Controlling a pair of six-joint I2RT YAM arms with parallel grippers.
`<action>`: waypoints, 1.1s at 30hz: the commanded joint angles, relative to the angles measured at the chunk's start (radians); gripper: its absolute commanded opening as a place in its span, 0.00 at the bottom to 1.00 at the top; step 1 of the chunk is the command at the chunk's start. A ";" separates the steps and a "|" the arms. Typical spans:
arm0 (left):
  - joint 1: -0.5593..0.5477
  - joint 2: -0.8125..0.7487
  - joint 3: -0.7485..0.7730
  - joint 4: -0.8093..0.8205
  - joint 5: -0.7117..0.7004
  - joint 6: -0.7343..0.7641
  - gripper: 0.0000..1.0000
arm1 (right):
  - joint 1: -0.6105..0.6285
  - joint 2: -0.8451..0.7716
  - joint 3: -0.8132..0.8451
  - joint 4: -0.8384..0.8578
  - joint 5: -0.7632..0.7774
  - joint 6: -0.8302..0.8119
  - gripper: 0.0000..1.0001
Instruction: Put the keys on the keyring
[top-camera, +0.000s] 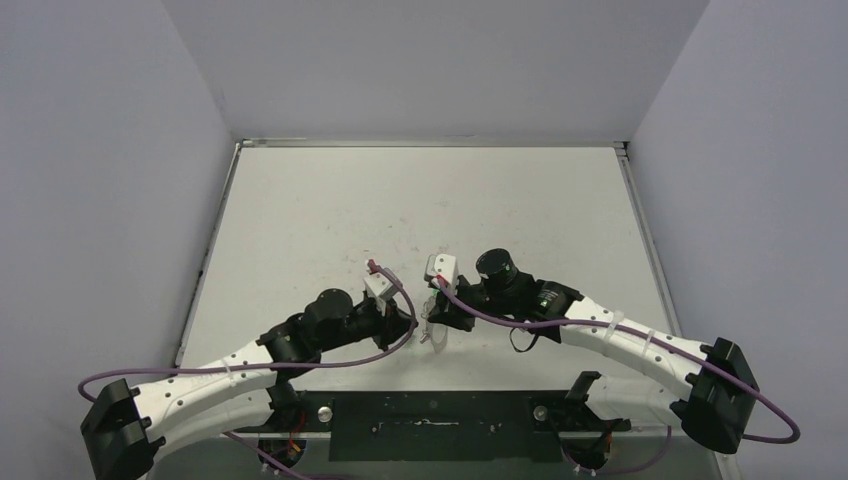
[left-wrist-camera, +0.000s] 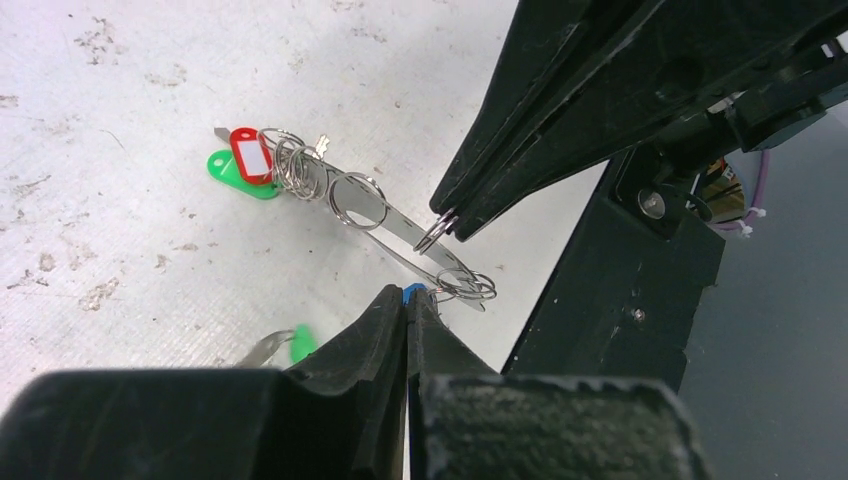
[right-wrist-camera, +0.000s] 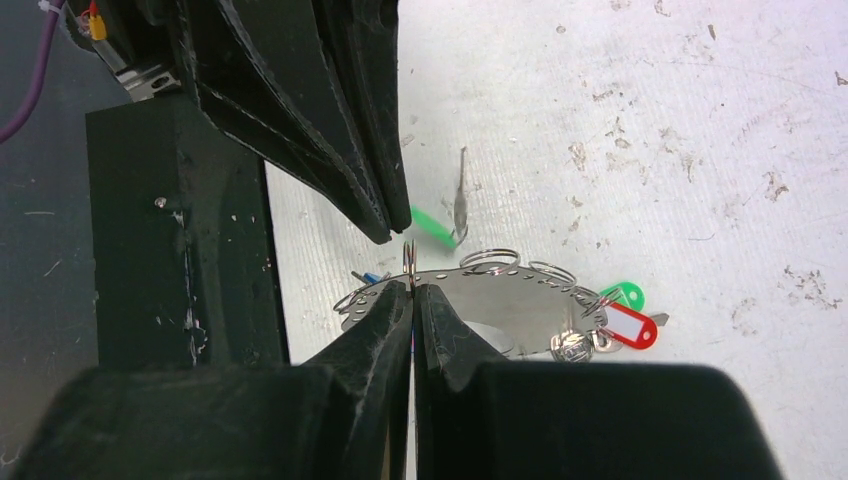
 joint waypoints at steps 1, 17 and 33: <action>-0.004 -0.047 -0.006 0.077 0.003 0.018 0.00 | 0.007 -0.034 -0.007 0.070 -0.019 -0.005 0.00; 0.019 -0.060 -0.047 -0.166 -0.356 -0.183 0.39 | -0.054 -0.068 -0.050 0.038 0.061 0.027 0.00; 0.239 0.201 -0.007 -0.098 -0.010 -0.106 0.41 | -0.065 -0.056 -0.054 0.030 0.046 0.038 0.00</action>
